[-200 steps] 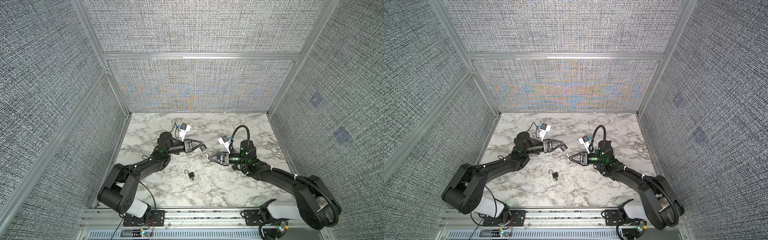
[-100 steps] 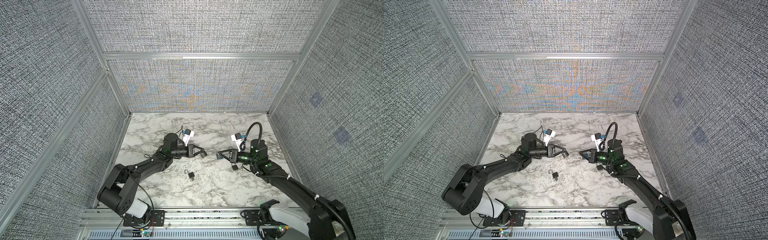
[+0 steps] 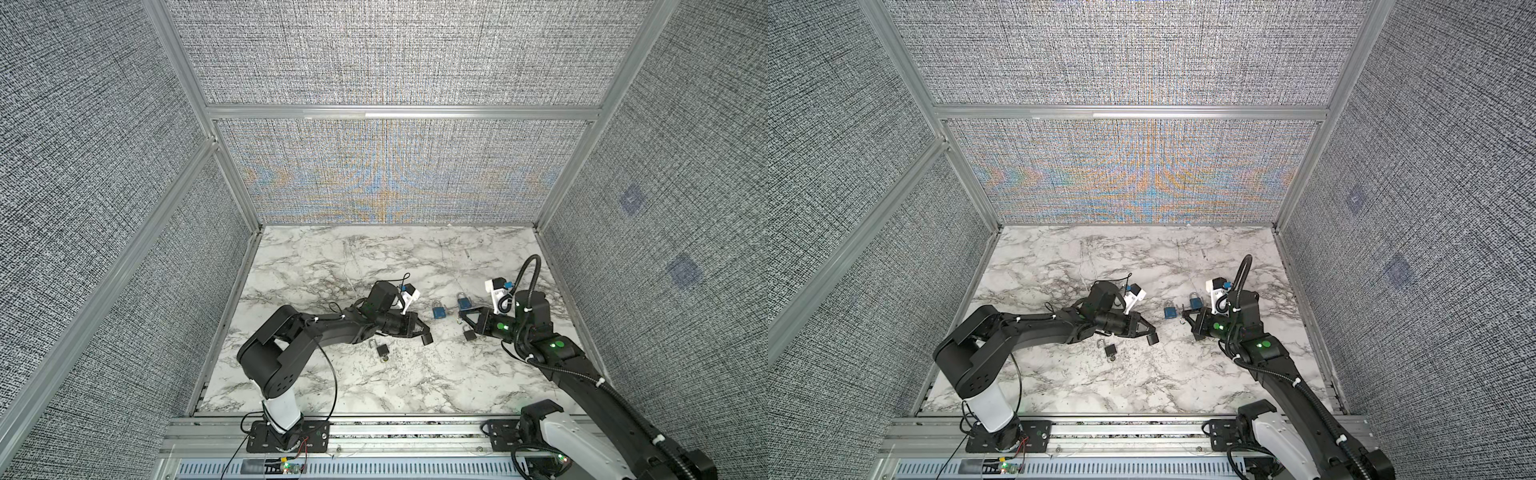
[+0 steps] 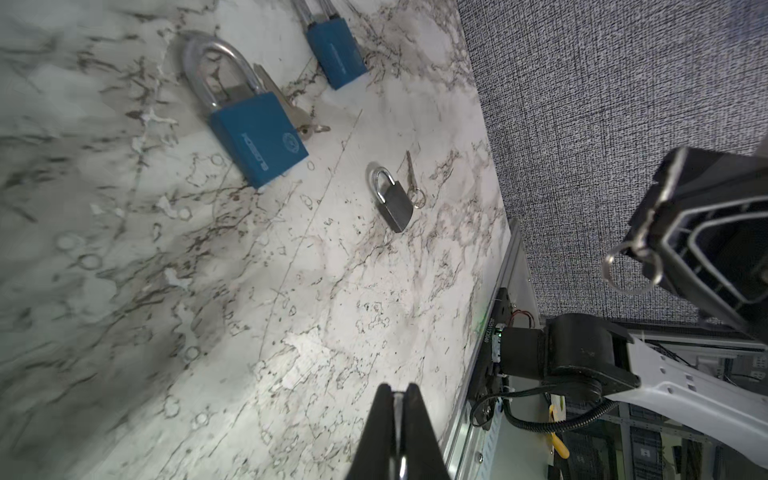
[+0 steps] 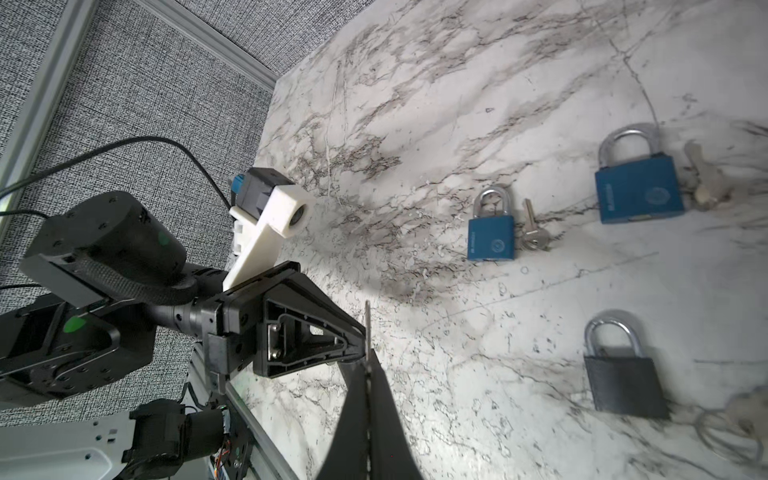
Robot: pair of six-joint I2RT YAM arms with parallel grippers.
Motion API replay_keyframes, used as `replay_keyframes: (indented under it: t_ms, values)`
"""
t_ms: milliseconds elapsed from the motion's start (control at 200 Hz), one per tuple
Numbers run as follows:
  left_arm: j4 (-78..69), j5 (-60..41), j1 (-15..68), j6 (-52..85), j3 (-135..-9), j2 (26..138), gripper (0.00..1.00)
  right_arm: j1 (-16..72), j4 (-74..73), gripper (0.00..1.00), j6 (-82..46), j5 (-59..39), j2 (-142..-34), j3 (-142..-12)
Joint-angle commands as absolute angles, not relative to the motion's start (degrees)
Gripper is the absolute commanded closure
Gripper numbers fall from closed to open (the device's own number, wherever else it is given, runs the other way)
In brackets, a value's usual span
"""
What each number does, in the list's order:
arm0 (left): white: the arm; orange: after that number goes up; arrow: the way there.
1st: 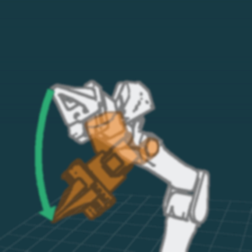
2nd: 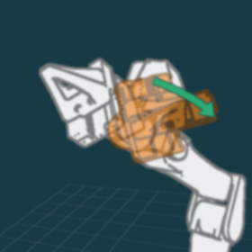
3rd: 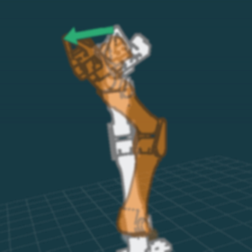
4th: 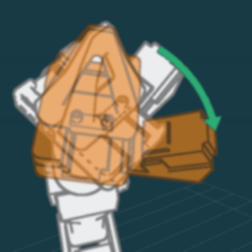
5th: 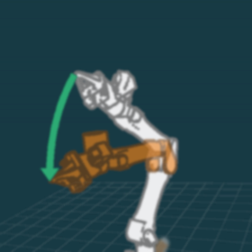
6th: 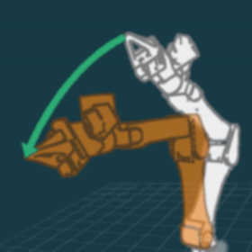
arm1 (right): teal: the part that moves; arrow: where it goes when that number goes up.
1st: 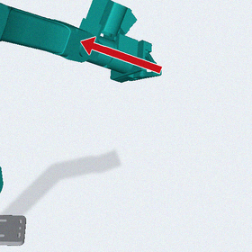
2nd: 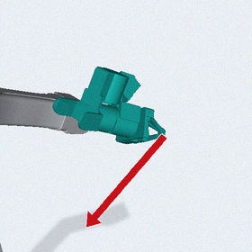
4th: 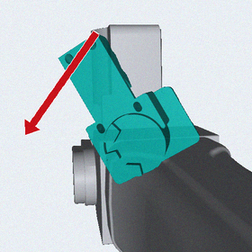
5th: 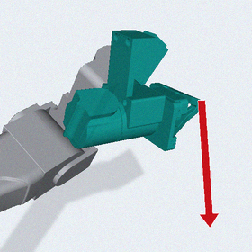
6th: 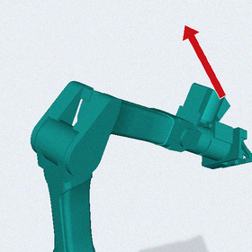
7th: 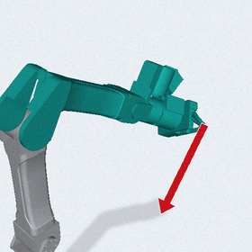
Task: Lock with the key
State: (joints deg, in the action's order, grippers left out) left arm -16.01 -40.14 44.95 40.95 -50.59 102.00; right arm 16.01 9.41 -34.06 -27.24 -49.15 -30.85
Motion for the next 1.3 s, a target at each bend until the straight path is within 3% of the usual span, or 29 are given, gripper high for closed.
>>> replay_keyframes:
  t_ms: [0, 505, 895, 1296]
  values:
    - [-13.1, -38.7, 45.7, 39.8, -52.9, 104.4, 1.00, 15.8, 11.1, 1.00, -34.8, -24.6, -47.6, -29.9]
    - [-14.1, -39.2, 48.4, 42.4, -58.3, 113.6, 1.00, 16.0, 14.4, 1.00, -33.8, -23.5, -46.1, -29.4]
    - [-8.6, -35.5, 48.5, 40.1, -61.6, 116.5, 0.74, 15.9, 14.8, 1.00, -33.0, -23.0, -47.5, -28.8]
    - [-3.2, -28.0, 47.5, 38.5, -62.6, 114.3, 0.72, 16.0, 17.1, 1.00, -29.6, -22.6, -53.6, -30.6]
